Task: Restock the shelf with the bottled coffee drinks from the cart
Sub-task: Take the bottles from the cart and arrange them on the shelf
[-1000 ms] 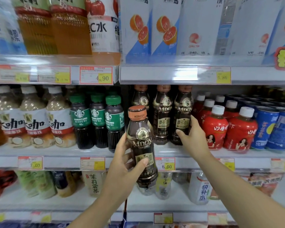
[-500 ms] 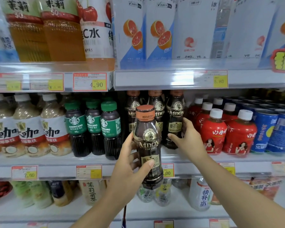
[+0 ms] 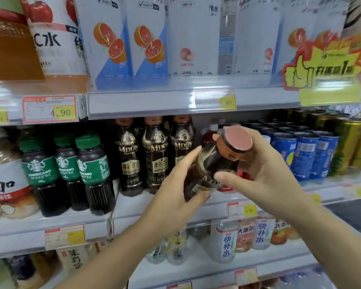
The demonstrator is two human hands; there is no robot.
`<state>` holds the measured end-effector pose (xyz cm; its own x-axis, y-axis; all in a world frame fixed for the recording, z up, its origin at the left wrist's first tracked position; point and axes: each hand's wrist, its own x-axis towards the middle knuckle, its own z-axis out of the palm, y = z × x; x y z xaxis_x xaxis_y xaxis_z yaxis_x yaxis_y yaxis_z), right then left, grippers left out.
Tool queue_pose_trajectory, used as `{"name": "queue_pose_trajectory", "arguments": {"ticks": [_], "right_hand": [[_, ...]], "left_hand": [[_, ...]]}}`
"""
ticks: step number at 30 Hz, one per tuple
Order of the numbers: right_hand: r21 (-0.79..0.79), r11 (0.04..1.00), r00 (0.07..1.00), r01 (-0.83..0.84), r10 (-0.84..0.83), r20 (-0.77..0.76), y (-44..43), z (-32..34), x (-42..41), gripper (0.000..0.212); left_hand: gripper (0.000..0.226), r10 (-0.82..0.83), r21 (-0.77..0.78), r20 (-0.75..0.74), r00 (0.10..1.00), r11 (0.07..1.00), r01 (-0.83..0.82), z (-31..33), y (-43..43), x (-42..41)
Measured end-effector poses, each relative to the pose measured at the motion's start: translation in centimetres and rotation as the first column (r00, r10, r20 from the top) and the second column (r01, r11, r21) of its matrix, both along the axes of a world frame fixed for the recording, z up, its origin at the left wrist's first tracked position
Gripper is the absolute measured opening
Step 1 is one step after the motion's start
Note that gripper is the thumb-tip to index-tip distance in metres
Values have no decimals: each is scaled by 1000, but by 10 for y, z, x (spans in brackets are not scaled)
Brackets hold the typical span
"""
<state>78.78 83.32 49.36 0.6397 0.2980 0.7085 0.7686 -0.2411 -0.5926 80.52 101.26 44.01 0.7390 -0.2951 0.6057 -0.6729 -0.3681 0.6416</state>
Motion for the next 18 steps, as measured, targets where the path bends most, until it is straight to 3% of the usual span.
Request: {"name": "queue_pose_trajectory", "arguments": {"ticks": [4, 7, 9, 11, 14, 18], "right_hand": [[-83, 996, 992, -39, 48, 113, 5, -13, 2, 65], [-204, 971, 992, -125, 127, 0, 1, -9, 12, 86], [-374, 926, 998, -54, 45, -34, -9, 2, 26, 92], [-529, 844, 996, 89, -68, 60, -21, 15, 44, 83], [-601, 764, 972, 235, -169, 165, -29, 34, 80, 64], [-732, 614, 951, 296, -259, 167, -19, 44, 137, 59]], "left_hand": [[81, 61, 4, 103, 993, 998, -61, -7, 0, 6], [85, 172, 11, 173, 970, 984, -177, -12, 7, 2], [86, 269, -12, 198, 942, 962, -272, -17, 15, -3], [89, 355, -47, 191, 915, 935, -353, -22, 23, -6], [91, 456, -77, 171, 873, 890, -449, -26, 30, -14], [85, 529, -143, 153, 835, 848, -511, -27, 23, -18]]}}
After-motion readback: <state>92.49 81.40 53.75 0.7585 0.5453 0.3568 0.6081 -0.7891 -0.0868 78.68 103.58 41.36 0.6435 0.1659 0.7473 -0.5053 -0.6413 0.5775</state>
